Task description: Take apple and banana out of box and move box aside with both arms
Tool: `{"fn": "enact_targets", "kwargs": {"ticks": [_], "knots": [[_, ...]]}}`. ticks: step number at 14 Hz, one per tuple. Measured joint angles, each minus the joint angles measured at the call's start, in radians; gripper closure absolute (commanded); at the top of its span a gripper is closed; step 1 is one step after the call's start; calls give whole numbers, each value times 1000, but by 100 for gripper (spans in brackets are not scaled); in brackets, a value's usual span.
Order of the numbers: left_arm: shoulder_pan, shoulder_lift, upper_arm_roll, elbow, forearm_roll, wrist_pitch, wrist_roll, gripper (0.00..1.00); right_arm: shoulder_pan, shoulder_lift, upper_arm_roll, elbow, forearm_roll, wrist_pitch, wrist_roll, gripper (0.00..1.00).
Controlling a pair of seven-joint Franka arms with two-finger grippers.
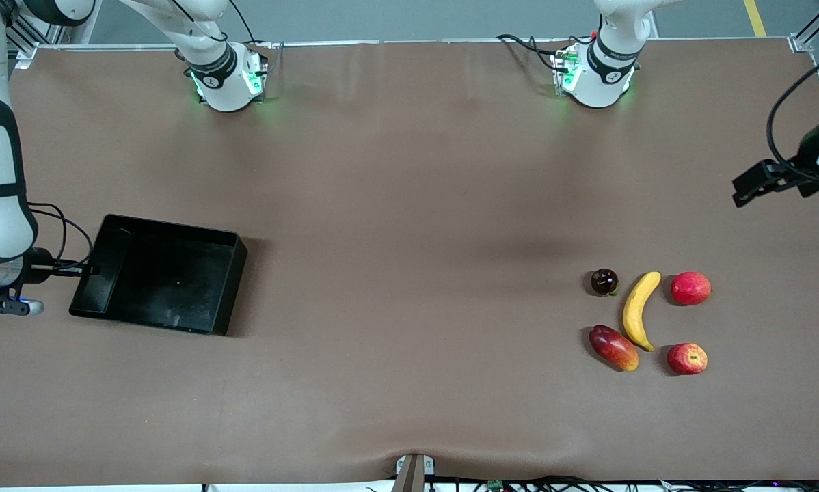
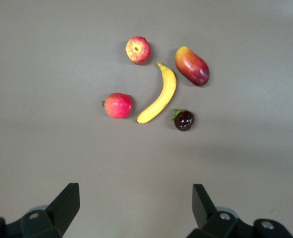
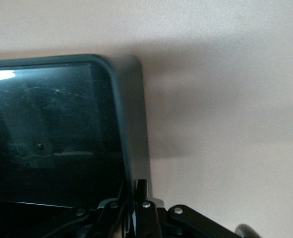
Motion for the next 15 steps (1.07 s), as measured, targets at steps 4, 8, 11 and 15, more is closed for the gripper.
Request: {"fn": "enact_targets", "kwargs": {"ticks": [4,8,11,15], "knots": [[-125,-76,106,-65,0,-4,-6,0,7,0,18,34,0,-2,-18,0],[-143,-78,116,-71,-29,-2,-6,0,85,-1,30,134,-3,-5,-41,0],[-144,-75,116,-71,-57,-1,-5,0,146,-3,30,241,-25,-70,-41,0],[-145,-76,116,-71,-60,-1,-5,0,228,-18,30,433,-54,-252,-41,0]]}}
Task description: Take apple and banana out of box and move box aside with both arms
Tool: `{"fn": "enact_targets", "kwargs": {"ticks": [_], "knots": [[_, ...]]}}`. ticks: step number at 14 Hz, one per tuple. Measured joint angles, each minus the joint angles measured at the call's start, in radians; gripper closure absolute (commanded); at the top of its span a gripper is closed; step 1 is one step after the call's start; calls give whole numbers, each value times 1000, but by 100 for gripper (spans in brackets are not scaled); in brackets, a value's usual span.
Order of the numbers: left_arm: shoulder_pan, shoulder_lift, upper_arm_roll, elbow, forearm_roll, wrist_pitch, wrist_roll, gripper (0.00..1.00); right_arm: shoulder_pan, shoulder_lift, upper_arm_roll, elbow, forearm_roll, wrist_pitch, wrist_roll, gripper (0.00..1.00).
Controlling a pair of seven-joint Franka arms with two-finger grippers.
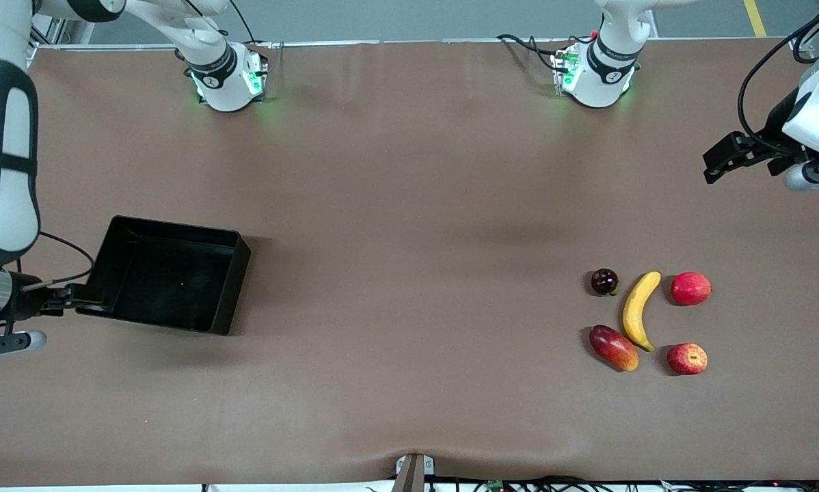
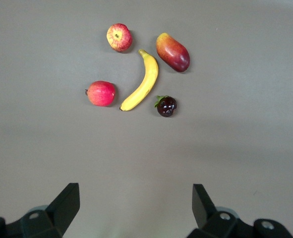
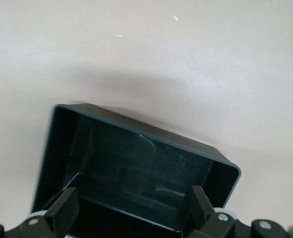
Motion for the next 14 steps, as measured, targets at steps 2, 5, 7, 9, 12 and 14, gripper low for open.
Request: {"fn": "enact_targets", "kwargs": {"ticks": [2,5,7,9,12,14], "knots": [[0,0,0,0,0,2,0,0,44,-24,0,60,-3,-48,0,0],[-1,0,0,0,-9,8,-1,0,80,-98,-1,79,-4,-127,10,0],[0,0,0,0,-14,10,-1,0,79,-168,-5,61,-4,-180,65,0],[0,0,0,0,-17,14,-1,0,80,-244,-5,7,-5,-222,154,0],[1,0,1,0,-18,19,-1,0,81,-385,-3,-167,-21,-206,253,0],[1,1,2,0,-18,30,-1,0,81,-491,-3,-321,-32,-150,283,0]]}}
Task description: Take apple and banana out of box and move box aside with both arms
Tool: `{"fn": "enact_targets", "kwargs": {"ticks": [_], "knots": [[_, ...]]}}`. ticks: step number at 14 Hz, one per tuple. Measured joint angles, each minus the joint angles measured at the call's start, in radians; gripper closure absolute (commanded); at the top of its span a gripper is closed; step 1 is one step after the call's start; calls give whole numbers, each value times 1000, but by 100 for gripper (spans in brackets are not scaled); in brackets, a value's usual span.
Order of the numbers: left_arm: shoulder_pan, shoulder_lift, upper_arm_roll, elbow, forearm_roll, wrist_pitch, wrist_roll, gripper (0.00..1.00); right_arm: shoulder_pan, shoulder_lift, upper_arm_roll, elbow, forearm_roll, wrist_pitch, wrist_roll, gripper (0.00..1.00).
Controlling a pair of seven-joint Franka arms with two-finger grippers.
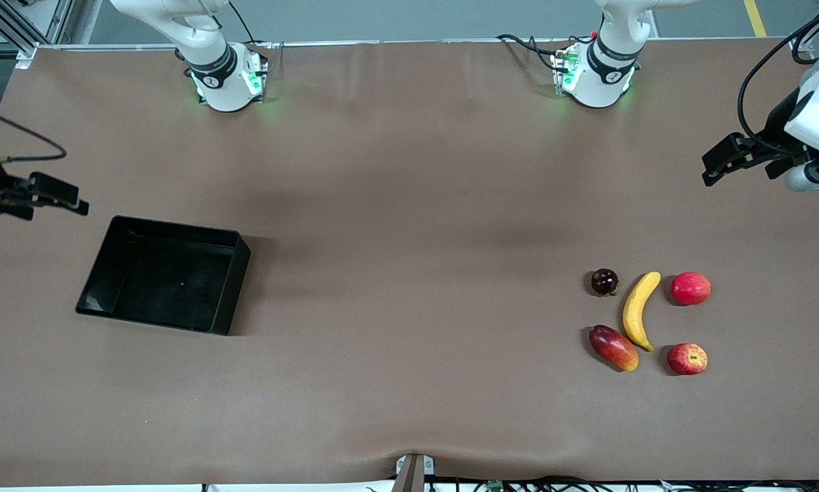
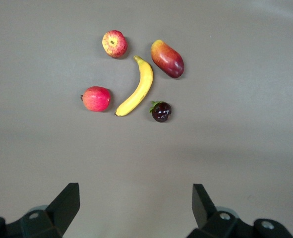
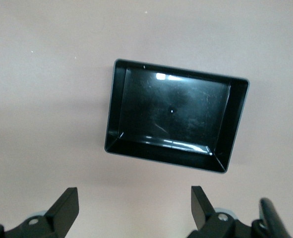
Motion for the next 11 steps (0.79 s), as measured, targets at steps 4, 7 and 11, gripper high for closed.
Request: {"fn": "enact_targets", "kwargs": {"ticks": [4,7,11], "knots": [[0,1,0,0,0,5,0,0,0,-108,2,-111,-26,-26,21,0],[0,1,0,0,0,5,0,0,3,-121,5,-105,-60,-40,61,0],[0,1,0,1,0,5,0,0,31,-120,13,-69,-115,-37,74,0]]}}
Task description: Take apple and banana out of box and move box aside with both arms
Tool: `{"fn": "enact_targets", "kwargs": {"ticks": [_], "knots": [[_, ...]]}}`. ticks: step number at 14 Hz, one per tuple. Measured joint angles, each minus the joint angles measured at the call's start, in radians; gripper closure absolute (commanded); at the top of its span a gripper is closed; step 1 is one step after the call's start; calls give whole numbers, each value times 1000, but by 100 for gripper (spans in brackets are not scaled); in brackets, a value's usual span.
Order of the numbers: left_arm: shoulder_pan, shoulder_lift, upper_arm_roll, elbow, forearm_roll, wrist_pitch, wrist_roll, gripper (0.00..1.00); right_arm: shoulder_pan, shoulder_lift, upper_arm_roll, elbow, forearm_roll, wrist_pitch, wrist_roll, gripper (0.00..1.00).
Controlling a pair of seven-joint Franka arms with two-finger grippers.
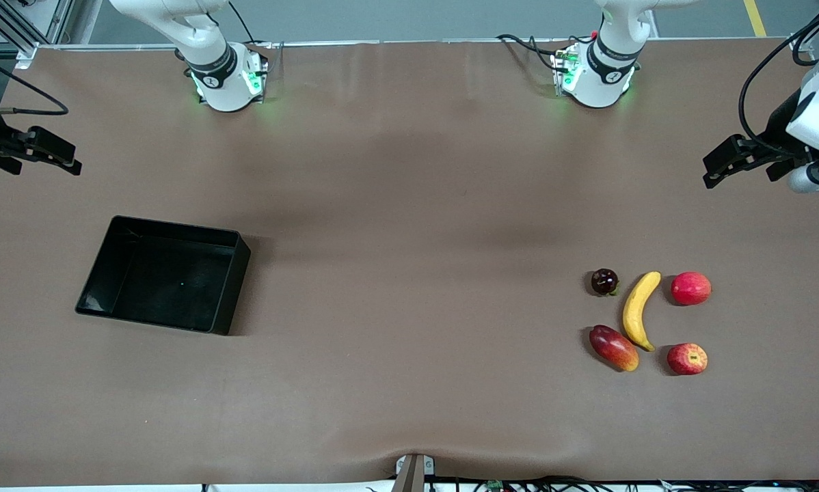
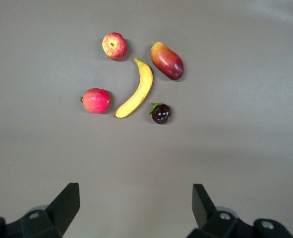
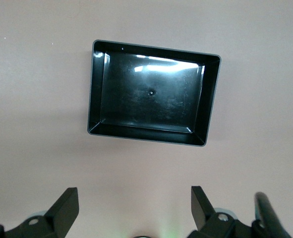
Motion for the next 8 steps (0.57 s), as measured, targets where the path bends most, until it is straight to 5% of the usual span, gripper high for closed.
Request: {"fn": "enact_targets", "kwargs": {"ticks": [8], "knots": [[0,0,0,17,0,1,0,0,1,5,-1,1,-1,20,1,0]]}}
